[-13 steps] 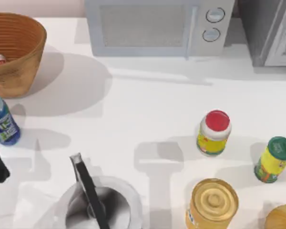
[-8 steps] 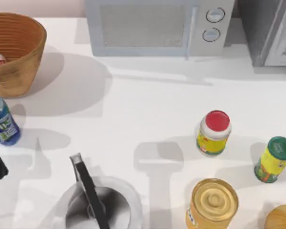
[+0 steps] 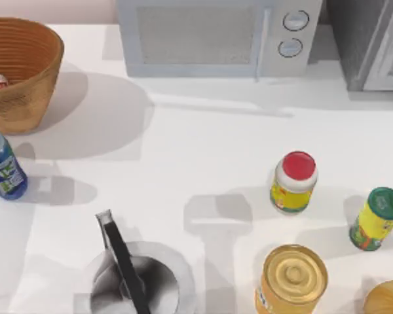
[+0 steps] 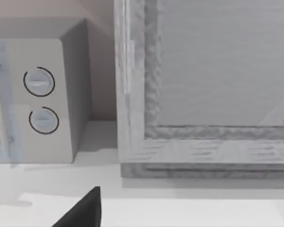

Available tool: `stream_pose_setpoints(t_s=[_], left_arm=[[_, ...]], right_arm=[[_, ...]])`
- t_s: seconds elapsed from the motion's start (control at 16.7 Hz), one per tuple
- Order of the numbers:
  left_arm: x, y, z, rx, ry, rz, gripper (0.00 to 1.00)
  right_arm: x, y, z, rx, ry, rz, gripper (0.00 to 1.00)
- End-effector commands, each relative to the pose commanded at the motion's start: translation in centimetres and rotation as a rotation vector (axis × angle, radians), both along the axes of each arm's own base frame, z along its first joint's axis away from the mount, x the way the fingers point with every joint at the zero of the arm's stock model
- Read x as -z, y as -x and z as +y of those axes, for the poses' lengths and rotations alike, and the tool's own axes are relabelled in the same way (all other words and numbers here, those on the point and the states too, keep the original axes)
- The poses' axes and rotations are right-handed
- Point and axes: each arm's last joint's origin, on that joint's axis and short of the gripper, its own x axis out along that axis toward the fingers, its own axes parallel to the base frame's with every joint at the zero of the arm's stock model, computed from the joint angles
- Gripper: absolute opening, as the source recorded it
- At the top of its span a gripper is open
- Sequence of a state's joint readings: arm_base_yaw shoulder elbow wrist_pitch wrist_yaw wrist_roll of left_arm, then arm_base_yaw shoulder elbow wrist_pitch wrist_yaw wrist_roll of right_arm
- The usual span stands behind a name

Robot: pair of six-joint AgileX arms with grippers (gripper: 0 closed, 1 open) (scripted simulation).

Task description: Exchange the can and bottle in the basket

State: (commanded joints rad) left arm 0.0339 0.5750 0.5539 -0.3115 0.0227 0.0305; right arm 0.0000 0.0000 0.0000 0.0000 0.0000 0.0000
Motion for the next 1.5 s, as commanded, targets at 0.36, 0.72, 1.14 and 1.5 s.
stream_pose_setpoints(t_s=[0.36,0.72,1.14,1.5], left_arm=[[-6.3,-10.3,1.3,-0.015,-0.002,0.357,1.0],[-4.8,-23.5,3.5,-0.014,0.009,0.723,1.0],[3.3,-33.1,5.6,0.02,0.038,1.035,1.0],[7.3,-35.2,6.1,0.042,0.054,1.135,1.0]], right_arm=[[0.0,0.0,0.0,0.0,0.0,0.0,1.0],[0.0,0.0,0.0,0.0,0.0,0.0,1.0],[0.0,0.0,0.0,0.0,0.0,0.0,1.0],[0.0,0.0,0.0,0.0,0.0,0.0,1.0]])
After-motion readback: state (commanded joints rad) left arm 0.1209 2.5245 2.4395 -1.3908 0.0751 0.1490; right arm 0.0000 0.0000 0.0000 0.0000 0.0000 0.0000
